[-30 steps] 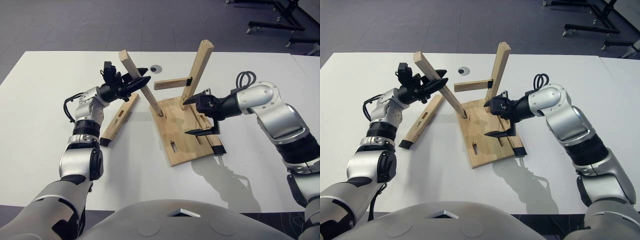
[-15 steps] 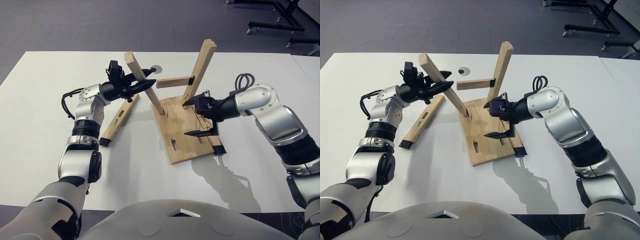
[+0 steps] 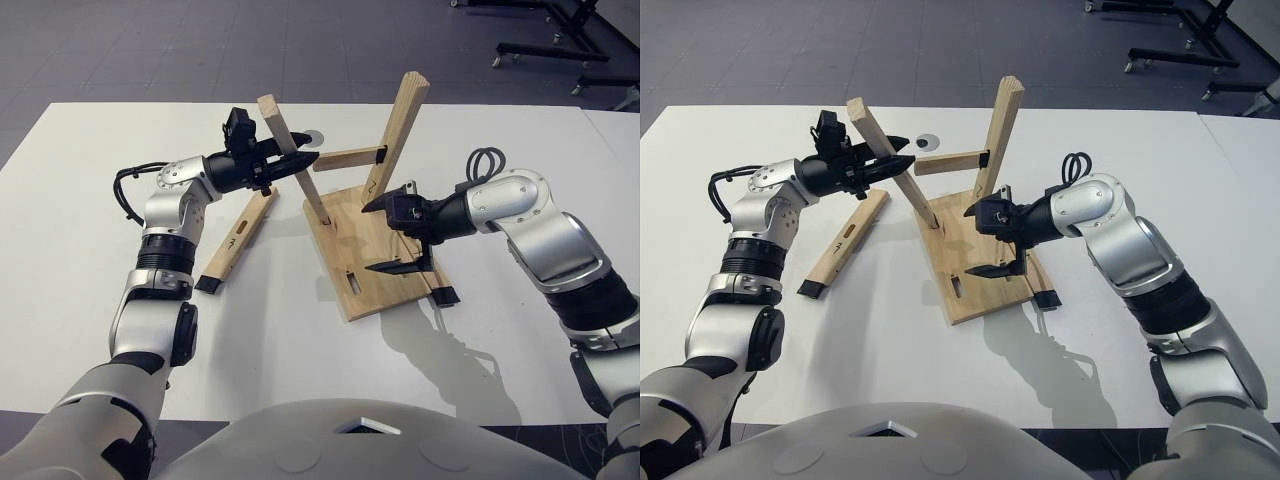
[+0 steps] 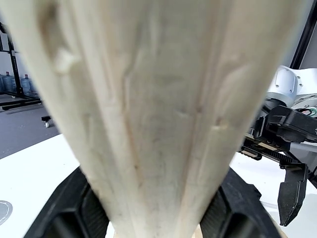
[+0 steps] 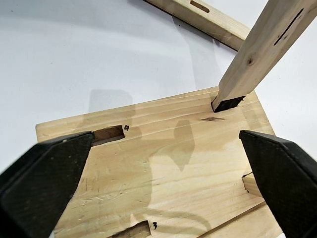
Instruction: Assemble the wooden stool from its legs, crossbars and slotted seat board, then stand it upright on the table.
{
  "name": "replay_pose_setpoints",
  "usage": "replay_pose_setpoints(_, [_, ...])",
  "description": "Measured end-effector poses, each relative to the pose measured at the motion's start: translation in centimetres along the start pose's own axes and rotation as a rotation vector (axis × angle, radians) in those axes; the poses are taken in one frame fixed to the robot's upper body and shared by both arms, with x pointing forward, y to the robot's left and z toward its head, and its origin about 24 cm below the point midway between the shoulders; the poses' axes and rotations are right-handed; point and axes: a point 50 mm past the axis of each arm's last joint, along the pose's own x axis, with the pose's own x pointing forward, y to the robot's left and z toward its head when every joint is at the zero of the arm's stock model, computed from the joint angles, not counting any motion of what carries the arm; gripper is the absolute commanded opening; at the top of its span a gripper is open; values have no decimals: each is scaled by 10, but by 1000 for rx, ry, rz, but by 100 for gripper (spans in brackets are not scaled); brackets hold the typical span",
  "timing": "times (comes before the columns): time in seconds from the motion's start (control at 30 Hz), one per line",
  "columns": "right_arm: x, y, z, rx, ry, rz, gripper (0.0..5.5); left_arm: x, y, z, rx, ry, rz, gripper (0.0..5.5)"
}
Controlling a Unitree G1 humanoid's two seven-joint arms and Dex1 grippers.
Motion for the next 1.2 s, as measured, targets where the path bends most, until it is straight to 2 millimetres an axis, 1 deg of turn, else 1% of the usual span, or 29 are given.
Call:
replay_pose_setpoints(0.43, [1, 0, 0, 1, -2, 0, 538, 9, -4, 13, 19, 47, 2, 209])
replay_pose_setpoints(0.63, [2, 0, 1, 2, -11, -5, 538, 11, -5, 15, 40, 80, -10, 209])
replay_pose_setpoints(0.97, [3, 1, 3, -6, -15, -4, 538, 11, -6, 15, 37, 80, -4, 209])
replay_pose_setpoints(1.2, [3, 1, 4, -10, -16, -4, 538, 15, -11, 18, 60, 115, -25, 209])
